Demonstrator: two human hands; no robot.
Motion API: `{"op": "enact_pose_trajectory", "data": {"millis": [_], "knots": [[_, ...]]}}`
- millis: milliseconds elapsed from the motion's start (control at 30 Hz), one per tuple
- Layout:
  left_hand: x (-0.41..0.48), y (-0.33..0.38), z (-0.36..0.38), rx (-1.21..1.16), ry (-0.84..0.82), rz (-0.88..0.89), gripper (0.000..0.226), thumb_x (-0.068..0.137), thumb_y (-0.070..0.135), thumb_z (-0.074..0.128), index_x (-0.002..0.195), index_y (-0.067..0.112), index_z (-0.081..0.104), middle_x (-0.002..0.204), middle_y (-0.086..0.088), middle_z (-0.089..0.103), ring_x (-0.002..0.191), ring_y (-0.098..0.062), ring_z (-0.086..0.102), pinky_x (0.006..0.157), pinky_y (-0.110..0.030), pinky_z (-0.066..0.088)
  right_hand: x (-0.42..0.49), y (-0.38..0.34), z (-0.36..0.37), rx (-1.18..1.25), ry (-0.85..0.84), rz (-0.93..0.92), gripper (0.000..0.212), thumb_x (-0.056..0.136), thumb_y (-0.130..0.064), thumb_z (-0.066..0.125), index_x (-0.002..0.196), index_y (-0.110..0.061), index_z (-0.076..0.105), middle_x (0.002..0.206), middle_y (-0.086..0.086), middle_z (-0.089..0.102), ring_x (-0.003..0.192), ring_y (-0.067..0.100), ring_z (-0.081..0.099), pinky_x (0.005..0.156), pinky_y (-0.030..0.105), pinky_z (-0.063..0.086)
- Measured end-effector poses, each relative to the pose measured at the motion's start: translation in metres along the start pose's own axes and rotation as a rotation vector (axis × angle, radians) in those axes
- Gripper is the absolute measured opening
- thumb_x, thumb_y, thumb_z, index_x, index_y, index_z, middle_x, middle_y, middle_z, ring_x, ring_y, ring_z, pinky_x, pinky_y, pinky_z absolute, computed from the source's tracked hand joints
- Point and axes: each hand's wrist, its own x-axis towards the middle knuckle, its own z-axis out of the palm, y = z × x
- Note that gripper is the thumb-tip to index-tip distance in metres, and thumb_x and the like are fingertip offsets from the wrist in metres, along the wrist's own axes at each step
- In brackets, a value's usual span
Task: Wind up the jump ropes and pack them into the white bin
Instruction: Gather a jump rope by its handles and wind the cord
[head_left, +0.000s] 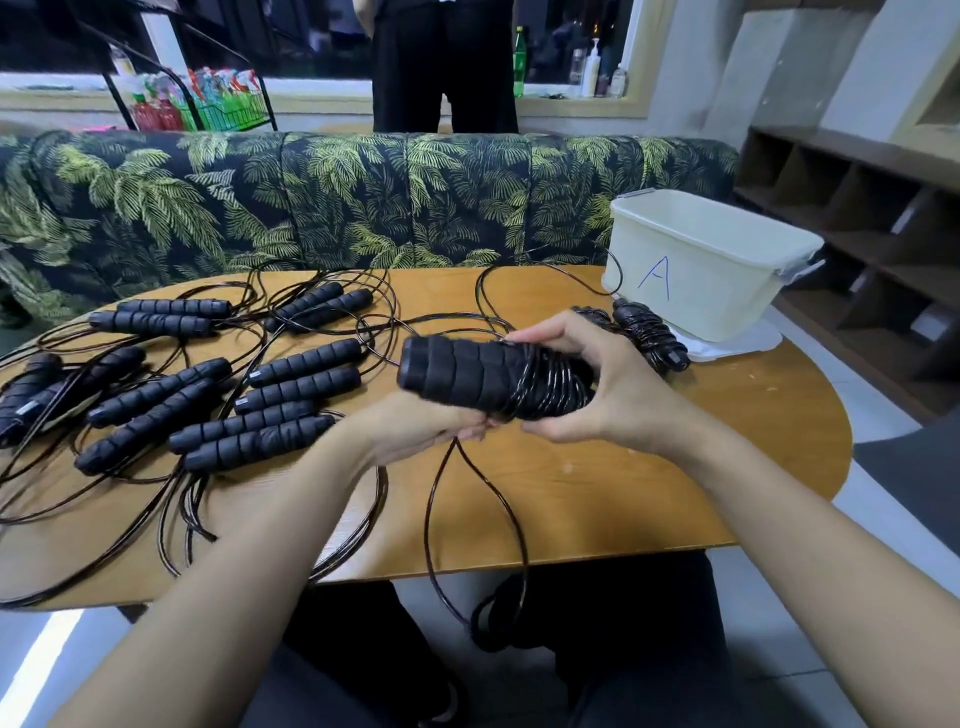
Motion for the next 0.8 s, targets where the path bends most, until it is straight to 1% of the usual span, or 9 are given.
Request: {"op": "enact_pose_trajectory", "data": {"millis": [67,133,200,333,467,533,667,767,800], "knots": [[0.0,0.012,-0.013,0.124,0.081,-0.048,0.031,0.094,-0.003,0.048,0.069,0.012,0.059,0.054,0.01,0.06,0.061,-0.002,0.053,0.06,-0.017,0.047,-0.004,-0.003,0.003,-0.049,-0.114,-0.014,0.063,0.063,-0.004,0.088,0.117,-0.015,0.058,0.116,-0.003,0.067,0.108,0.014,0.064,0.098,0.035,0.049],[0.005,0.024,-0.022,0.377,-0.086,0.023,0.024,0.089,-0.002,0.06,0.067,0.006,0.064,0.057,0.008,0.06,0.057,-0.003,0.051,0.054,-0.015,0.044,-0.006,-0.001,0.007,-0.142,-0.196,-0.042,0.063,0.063,-0.008,0.087,0.118,-0.017,0.06,0.121,-0.005,0.064,0.114,0.01,0.06,0.1,0.036,0.045],[0.012,0.032,-0.024,0.697,-0.163,0.087,0.019,0.084,0.004,0.068,0.066,0.005,0.066,0.057,0.005,0.055,0.055,0.0,0.044,0.054,-0.015,0.04,-0.006,0.003,0.011,-0.212,-0.243,-0.078,0.063,0.064,-0.012,0.087,0.121,-0.018,0.059,0.128,-0.008,0.057,0.122,0.007,0.053,0.104,0.032,0.042],[0.021,0.038,-0.023,1.015,-0.264,0.16,0.007,0.077,0.002,0.06,0.07,0.001,0.063,0.061,-0.011,0.05,0.059,-0.009,0.04,0.058,-0.024,0.037,-0.006,0.01,0.015,-0.355,-0.301,-0.122,0.061,0.069,-0.02,0.084,0.124,-0.02,0.058,0.125,-0.01,0.05,0.117,0.008,0.052,0.096,0.035,0.045],[0.028,0.045,-0.012,1.417,-0.227,-0.034,0.011,0.085,0.009,0.056,0.089,0.01,0.066,0.062,0.003,0.039,0.074,-0.029,0.052,0.068,-0.034,0.047,-0.005,0.015,0.023,-0.492,-0.285,-0.15,0.061,0.069,-0.026,0.08,0.126,-0.021,0.056,0.12,-0.009,0.053,0.111,0.013,0.055,0.085,0.041,0.05],[0.03,0.048,-0.004,1.573,-0.177,-0.156,0.014,0.088,0.01,0.054,0.097,0.012,0.065,0.064,0.003,0.037,0.075,-0.029,0.052,0.065,-0.033,0.046,-0.003,0.015,0.028,-0.541,-0.235,-0.143,0.061,0.069,-0.028,0.078,0.125,-0.025,0.054,0.12,-0.011,0.053,0.109,0.015,0.055,0.08,0.042,0.051],[0.029,0.046,0.001,1.699,-0.11,-0.178,0.012,0.09,0.007,0.051,0.083,0.017,0.048,0.065,0.002,0.034,0.072,-0.026,0.048,0.063,-0.033,0.045,0.0,0.015,0.036,-0.687,-0.186,-0.153,0.061,0.069,-0.028,0.075,0.126,-0.026,0.054,0.117,-0.011,0.054,0.103,0.018,0.054,0.077,0.041,0.051],[0.027,0.048,-0.002,1.671,-0.036,-0.23,0.003,0.091,0.014,0.055,0.092,0.015,0.058,0.065,0.002,0.035,0.073,-0.028,0.051,0.062,-0.033,0.045,-0.005,0.021,0.045,-0.776,-0.212,-0.178,0.059,0.069,-0.026,0.074,0.126,-0.024,0.056,0.119,-0.009,0.057,0.103,0.021,0.055,0.077,0.04,0.053],[0.028,0.049,-0.001,1.665,-0.007,-0.245,0.008,0.092,0.016,0.056,0.098,0.013,0.061,0.065,0.001,0.034,0.075,-0.029,0.054,0.064,-0.033,0.046,-0.006,0.023,0.048,-0.773,-0.216,-0.174,0.059,0.069,-0.026,0.073,0.126,-0.024,0.056,0.12,-0.008,0.057,0.105,0.021,0.056,0.078,0.041,0.054]]}}
